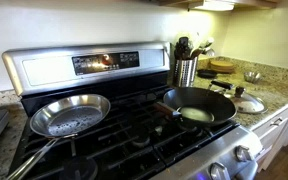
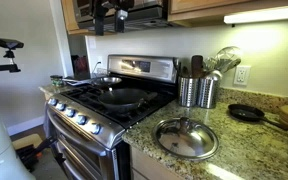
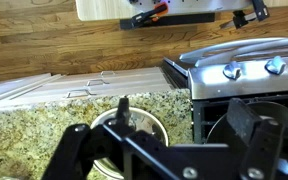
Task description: Place the silver lid on top of the pan on the right side of the stove
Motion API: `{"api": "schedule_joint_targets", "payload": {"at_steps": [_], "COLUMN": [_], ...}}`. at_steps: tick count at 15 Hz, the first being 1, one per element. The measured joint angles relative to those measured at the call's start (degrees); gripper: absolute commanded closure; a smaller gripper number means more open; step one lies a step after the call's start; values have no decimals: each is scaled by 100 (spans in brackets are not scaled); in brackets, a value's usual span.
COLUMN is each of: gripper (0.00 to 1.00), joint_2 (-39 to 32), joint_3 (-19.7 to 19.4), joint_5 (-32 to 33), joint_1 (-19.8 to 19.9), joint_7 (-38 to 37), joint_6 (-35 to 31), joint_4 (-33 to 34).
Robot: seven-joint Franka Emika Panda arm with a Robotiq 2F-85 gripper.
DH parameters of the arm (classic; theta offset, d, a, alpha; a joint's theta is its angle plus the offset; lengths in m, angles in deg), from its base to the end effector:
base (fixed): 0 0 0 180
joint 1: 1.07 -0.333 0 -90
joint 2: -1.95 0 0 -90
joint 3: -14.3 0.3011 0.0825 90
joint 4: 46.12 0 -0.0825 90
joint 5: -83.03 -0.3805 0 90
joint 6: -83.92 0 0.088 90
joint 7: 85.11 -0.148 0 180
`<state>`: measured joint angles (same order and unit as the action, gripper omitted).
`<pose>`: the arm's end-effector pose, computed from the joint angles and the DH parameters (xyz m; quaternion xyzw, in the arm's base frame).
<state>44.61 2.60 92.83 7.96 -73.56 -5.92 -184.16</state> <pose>0.2888 -0.1424 0.4948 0.9974 -0.0455 -0.0554 0.0027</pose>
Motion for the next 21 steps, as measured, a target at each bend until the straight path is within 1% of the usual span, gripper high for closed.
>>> {"api": "schedule_joint_targets", "payload": {"at_steps": [8,10,12,16,21], "gripper": [0,0,0,0,0], "joint_2": [-1,-40,-158,-566,-1360], "joint_3": [0,-18,-98,-382,-683], "joint_5": [0,0,-14,-87,-181], "joint_1": [-2,-2,-2,-2,12], "joint_7": [0,-1,-8,9,23], "joint_6": [-8,-167,-510,-1441,-2530], "joint_4": [0,0,0,2,17]}}
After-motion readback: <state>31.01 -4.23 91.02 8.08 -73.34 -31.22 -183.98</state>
